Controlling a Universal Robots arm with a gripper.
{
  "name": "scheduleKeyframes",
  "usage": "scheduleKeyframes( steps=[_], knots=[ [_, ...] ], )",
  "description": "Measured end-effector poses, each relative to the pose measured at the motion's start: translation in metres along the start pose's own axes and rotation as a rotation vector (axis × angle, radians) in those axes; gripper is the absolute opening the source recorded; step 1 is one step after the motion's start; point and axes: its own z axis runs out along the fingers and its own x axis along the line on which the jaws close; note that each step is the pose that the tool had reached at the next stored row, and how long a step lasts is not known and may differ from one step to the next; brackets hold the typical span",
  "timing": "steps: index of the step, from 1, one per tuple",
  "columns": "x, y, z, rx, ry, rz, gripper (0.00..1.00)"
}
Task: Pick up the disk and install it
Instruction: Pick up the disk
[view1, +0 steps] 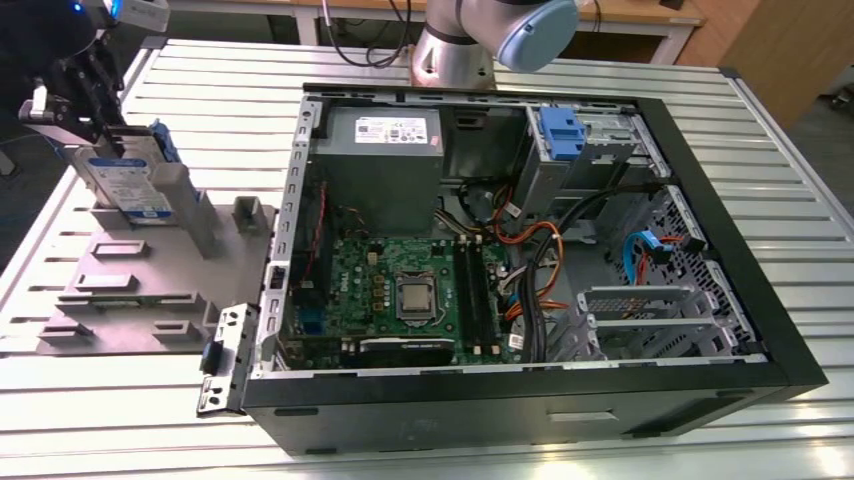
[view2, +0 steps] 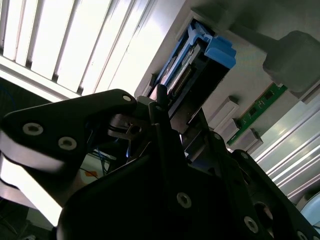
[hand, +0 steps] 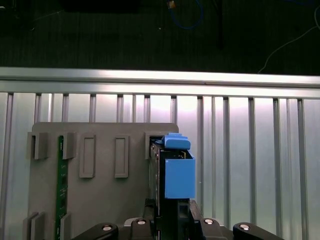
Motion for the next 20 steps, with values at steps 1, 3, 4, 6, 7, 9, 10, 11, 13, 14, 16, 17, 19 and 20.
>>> scheduleKeyframes(
  steps=[1, 3, 4, 6, 7, 9, 10, 11, 13, 14, 16, 17, 19, 20],
  knots=[
    [0.0, 0.0, 0.0, 0.0, 0.0, 0.0, 0.35],
    [-0.0001, 0.0001, -0.0015, 0.0002, -0.0001, 0.0, 0.35],
    [-0.0002, 0.0002, -0.003, 0.0002, -0.0002, 0.0, 0.35],
    [-0.0004, 0.0004, -0.0062, 0.0, 0.0, 0.0, 0.35],
    [-0.0004, 0.0004, -0.0072, 0.0, 0.0001, 0.0, 0.35],
    [-0.0005, 0.0004, -0.0074, 0.0003, -0.0001, 0.0, 0.35],
    [-0.0005, 0.0004, -0.0074, 0.0004, -0.0002, 0.0, 0.35],
    [-0.0005, 0.0004, -0.0075, 0.0003, -0.0001, 0.0, 0.35],
    [-0.0005, 0.0004, -0.0077, 0.0, 0.0, 0.0, 0.35],
    [-0.0005, 0.0004, -0.0077, 0.0001, 0.0, 0.0, 0.35],
    [-0.0005, 0.0004, -0.0078, 0.0001, -0.0001, 0.0, 0.35],
    [-0.0005, 0.0004, -0.0078, 0.0, 0.0, 0.0, 0.35],
    [-0.0005, 0.0004, -0.0079, 0.0, 0.0, 0.0, 0.35],
    [-0.0005, 0.0005, -0.0086, -0.0003, 0.0002, 0.0, 0.35]
  ],
)
